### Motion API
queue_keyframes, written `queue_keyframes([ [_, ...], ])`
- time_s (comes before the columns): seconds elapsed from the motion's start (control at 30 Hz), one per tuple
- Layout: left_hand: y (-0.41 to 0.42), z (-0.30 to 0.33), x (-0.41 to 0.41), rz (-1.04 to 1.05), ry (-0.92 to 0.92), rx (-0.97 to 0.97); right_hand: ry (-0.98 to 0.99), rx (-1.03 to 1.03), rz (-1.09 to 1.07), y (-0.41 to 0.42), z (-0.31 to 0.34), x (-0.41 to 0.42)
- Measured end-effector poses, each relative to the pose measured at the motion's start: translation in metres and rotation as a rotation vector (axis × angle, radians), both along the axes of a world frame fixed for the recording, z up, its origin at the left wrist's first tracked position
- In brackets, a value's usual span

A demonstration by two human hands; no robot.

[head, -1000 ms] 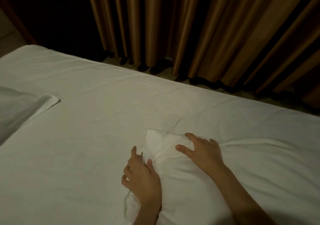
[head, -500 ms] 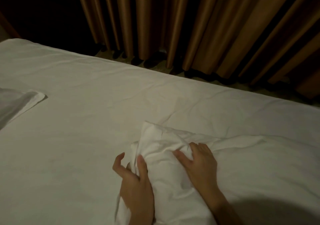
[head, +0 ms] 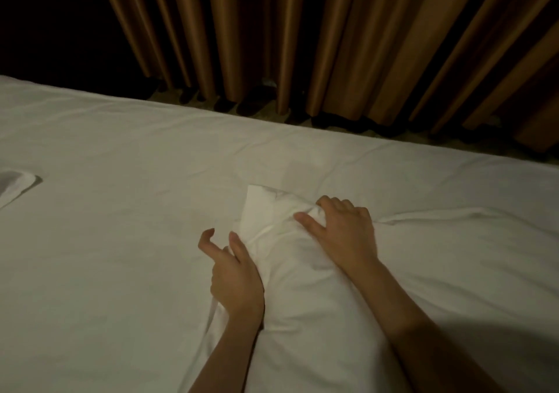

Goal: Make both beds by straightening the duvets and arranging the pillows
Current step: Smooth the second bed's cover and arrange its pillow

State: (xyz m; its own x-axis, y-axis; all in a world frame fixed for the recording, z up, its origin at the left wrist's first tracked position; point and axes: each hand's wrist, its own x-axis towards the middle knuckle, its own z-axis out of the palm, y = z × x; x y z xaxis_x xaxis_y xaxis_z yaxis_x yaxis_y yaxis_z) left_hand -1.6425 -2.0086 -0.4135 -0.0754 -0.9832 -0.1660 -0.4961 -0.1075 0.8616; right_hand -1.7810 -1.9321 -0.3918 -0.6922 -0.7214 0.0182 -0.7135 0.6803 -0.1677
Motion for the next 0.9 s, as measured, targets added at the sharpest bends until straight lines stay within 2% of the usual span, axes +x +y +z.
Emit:
queue_keyframes([
  [0.1,-0.002,-0.006,-0.004,0.016,-0.014,0.000,-0.094,0.025,-0.014,0.002,-0.026,0.000],
  [0.23,0.001,0.017,-0.002,-0.046,-0.035,-0.249,-0.098,0.010,-0.041,0.003,-0.042,0.004],
  [0.3,0.014,0.024,0.003,-0.182,-0.112,-0.246,-0.132,-0.054,-0.058,0.004,-0.044,0.004],
  [0.4,0.025,0.020,0.013,-0.260,-0.267,-0.206,-0.151,-0.213,-0.058,0.007,-0.043,0.004],
  [0.53,0.018,0.019,0.021,-0.202,-0.065,-0.026,-0.111,-0.425,-0.058,0.000,-0.023,0.006],
  [0.7,0.008,0.044,0.023,-0.183,0.138,0.219,0.070,-0.620,0.043,-0.031,0.027,0.006],
  [0.8,0.000,0.055,0.024,-0.151,0.271,0.303,0.066,-0.610,0.082,-0.047,0.044,0.014],
  [0.9,0.001,0.060,0.022,-0.159,0.183,0.151,-0.058,-0.377,0.092,-0.044,0.035,0.021],
])
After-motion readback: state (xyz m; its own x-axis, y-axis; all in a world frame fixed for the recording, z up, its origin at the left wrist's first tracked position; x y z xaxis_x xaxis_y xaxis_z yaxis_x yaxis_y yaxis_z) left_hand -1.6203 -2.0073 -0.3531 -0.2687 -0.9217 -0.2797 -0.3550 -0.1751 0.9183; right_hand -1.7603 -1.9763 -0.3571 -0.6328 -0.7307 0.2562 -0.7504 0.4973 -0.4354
